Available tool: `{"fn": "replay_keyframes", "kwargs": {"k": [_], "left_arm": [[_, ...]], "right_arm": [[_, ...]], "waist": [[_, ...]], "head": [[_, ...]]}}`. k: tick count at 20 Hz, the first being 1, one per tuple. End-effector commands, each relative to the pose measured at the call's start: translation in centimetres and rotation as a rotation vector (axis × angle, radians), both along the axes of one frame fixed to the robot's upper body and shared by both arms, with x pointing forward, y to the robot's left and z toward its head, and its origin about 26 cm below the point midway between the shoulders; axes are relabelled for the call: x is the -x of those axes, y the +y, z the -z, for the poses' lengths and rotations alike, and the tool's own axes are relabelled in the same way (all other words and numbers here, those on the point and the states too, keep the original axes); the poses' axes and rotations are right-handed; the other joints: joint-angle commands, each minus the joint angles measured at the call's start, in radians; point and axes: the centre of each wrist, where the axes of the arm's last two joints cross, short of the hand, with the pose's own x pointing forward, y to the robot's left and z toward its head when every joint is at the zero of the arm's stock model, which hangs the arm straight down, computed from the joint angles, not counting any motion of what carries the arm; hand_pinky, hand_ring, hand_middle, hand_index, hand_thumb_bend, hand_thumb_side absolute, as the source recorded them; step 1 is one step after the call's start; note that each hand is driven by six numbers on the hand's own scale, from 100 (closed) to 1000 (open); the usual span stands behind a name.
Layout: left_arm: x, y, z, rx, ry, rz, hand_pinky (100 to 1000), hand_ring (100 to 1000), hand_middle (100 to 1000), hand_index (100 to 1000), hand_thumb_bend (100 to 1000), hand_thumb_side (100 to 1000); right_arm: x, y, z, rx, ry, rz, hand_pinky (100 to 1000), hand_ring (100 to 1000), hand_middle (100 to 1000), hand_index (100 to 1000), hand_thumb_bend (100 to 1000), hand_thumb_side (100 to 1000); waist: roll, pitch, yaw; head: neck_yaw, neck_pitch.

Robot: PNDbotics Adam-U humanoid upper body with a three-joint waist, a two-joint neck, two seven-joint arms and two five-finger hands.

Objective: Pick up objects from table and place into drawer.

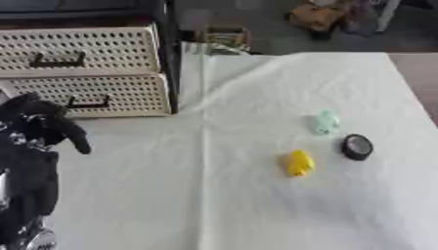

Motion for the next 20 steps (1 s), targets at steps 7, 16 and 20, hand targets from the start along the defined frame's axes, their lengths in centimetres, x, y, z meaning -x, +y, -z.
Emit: {"fn": "replay_keyframes", "kwargs": {"k": [7, 16, 20], "left_arm": [[1.0, 5.8, -1.2, -0.182, -0.188, -0.15, 329, 498, 610, 810, 100, 550], [1.9, 9.5, -3.0, -0.384, -0.246, -0.248, 298, 486, 612, 817, 100, 366], [2.2, 11.0, -4.8, -0.551, -0.252, -0.343, 292, 490, 623, 837, 100, 259]], "right_arm": [[0.4, -0.4, -0.7, 0.033, -0.012, 0.013, 734, 681, 427, 819, 325, 989], [0.6, -0.8, -0.5, 0.03, -0.006, 0.033, 734, 682, 434, 819, 323, 992], [0.7, -0.9, -0.4, 0.035, -0.004, 0.044, 734, 682, 435, 819, 325, 993]], "waist": [[0.007, -0.04, 0.017], [0.005, -0.056, 0.033], [0.006, -0.06, 0.038]], "head": [[0.006, -0.001], [0.017, -0.004], [0.018, -0.009]]}}
